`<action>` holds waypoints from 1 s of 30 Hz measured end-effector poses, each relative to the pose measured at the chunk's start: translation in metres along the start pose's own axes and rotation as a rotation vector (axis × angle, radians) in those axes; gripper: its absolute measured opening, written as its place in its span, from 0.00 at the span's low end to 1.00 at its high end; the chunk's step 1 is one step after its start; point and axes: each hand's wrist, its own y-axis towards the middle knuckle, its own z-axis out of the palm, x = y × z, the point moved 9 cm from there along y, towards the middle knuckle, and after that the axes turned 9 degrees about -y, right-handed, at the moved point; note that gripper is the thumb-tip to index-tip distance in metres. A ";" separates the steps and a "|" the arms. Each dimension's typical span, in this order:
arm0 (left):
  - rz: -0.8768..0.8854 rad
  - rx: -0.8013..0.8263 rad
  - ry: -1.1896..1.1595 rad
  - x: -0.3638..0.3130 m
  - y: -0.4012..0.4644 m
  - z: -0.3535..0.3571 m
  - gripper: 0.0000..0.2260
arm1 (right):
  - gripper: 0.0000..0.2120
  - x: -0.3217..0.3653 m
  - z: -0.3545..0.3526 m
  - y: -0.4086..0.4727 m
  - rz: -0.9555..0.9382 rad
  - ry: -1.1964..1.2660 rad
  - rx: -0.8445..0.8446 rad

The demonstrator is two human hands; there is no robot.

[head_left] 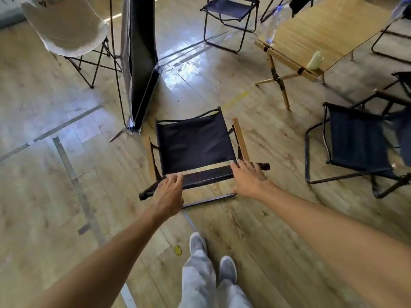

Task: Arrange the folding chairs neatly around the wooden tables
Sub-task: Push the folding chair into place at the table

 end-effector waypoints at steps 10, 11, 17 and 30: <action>0.032 0.194 0.021 0.039 0.075 0.052 0.13 | 0.16 0.004 0.052 0.087 -0.056 -0.124 0.197; 0.024 0.195 0.014 0.043 0.076 0.056 0.11 | 0.14 0.007 0.056 0.090 -0.071 -0.126 0.220; -0.034 0.088 -0.027 0.056 0.086 0.069 0.05 | 0.09 0.014 0.058 0.097 -0.217 -0.099 0.163; 0.015 0.007 -0.097 0.020 0.098 0.063 0.05 | 0.15 -0.022 0.045 0.101 -0.229 -0.030 0.013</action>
